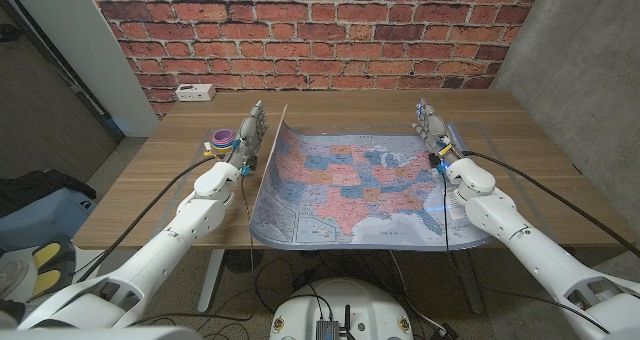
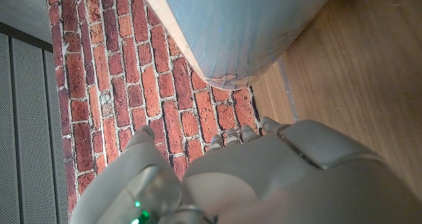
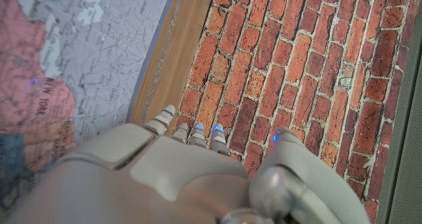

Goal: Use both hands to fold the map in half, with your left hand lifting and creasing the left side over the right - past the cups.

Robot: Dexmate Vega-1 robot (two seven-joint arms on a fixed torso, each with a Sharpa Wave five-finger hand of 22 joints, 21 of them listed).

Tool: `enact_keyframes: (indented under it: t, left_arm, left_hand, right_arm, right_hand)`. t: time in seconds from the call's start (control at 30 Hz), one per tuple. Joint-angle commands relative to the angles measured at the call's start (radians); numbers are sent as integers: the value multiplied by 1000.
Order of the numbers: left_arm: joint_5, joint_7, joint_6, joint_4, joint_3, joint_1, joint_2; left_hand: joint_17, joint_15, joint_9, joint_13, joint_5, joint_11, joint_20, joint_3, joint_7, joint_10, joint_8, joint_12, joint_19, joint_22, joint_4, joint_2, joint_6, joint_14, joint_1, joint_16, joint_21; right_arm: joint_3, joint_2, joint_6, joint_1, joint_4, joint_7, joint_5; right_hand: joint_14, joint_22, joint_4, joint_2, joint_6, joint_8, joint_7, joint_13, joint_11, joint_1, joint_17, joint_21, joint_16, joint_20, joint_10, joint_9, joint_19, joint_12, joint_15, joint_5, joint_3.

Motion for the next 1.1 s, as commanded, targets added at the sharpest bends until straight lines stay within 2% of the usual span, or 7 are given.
enact_keyframes:
  t: [0.03, 0.4, 0.43, 0.57, 0.67, 0.73, 1.1]
  left_arm:
    - [-9, -23, -6, 33, 5, -18, -14]
    - [-7, -27, 6, 39, 12, -26, -18]
    - [-8, -29, 6, 40, 13, -28, -18]
    - [-6, -32, 8, 42, 16, -31, -20]
    - [-6, -32, 11, 41, 18, -31, -21]
    - [-6, -33, 12, 40, 19, -31, -20]
    - [-8, -28, 16, 27, 18, -21, -18]
  left_hand:
    - [4, -15, 3, 3, 3, -3, -33, 4, -7, -288, 5, 6, -64, 5, 0, 2, -249, -252, 11, 6, 6]
    - [4, -13, 4, 3, 2, -2, -31, -2, -4, -290, 2, 5, -64, 5, -1, 6, -243, -253, 11, 4, 5]
    - [4, -12, 4, 3, 2, 10, -31, -3, -4, -290, 1, 5, -63, 5, -1, 7, -243, -253, 11, 4, 5]
    - [5, -13, 4, 3, 1, -1, -32, -5, -2, -294, 0, 3, -64, 5, -2, 8, -243, -253, 11, 3, 4]
    - [5, -12, 4, 3, 0, 14, -31, -7, -2, -290, -1, 5, -63, 5, -2, 9, -241, -253, 12, 3, 4]
    - [5, -12, 4, 3, 0, 1, -31, -8, -2, -293, -1, 4, -63, 5, -2, 9, -242, -253, 12, 3, 4]
    - [5, -12, 4, 3, -1, 2, -31, -14, -1, -293, -3, 4, -64, 6, -3, 12, -241, -254, 12, 3, 3]
  right_arm:
    - [-22, -74, -125, -17, -100, -108, -99]
    - [-30, -182, -300, -61, -265, -212, -189]
    - [-29, -190, -315, -65, -278, -219, -194]
    - [-25, -214, -357, -82, -319, -243, -211]
    - [-24, -233, -398, -92, -354, -266, -229]
    - [-27, -247, -425, -95, -376, -276, -244]
    - [-44, -309, -595, -109, -491, -333, -324]
  right_hand:
    - [0, 4, -4, 7, 14, 8, -6, 4, 8, 20, 4, 6, 7, 12, 6, 5, 3, 7, 1, 4, 12]
    - [6, 4, -19, 20, 29, 11, -5, 4, 6, 43, 3, 9, 7, 13, 16, 6, 9, 9, -4, 4, 25]
    - [6, 4, -20, 20, 31, 12, -6, 4, 6, 44, 3, 9, 7, 13, 16, 6, 9, 9, -4, 4, 26]
    - [8, 4, -23, 22, 32, 11, -6, 4, 4, 49, 2, 9, 7, 11, 17, 6, 10, 8, -6, 4, 29]
    - [9, 4, -26, 23, 32, 10, -8, 4, 5, 52, 2, 9, 7, 11, 17, 6, 10, 8, -7, 3, 31]
    - [9, 4, -28, 24, 33, 10, -8, 4, 5, 55, 2, 9, 7, 11, 18, 6, 11, 8, -7, 3, 32]
    - [14, 4, -39, 31, 44, 12, -11, 5, -1, 70, 2, 11, 7, 5, 25, 6, 15, 9, -17, 0, 41]
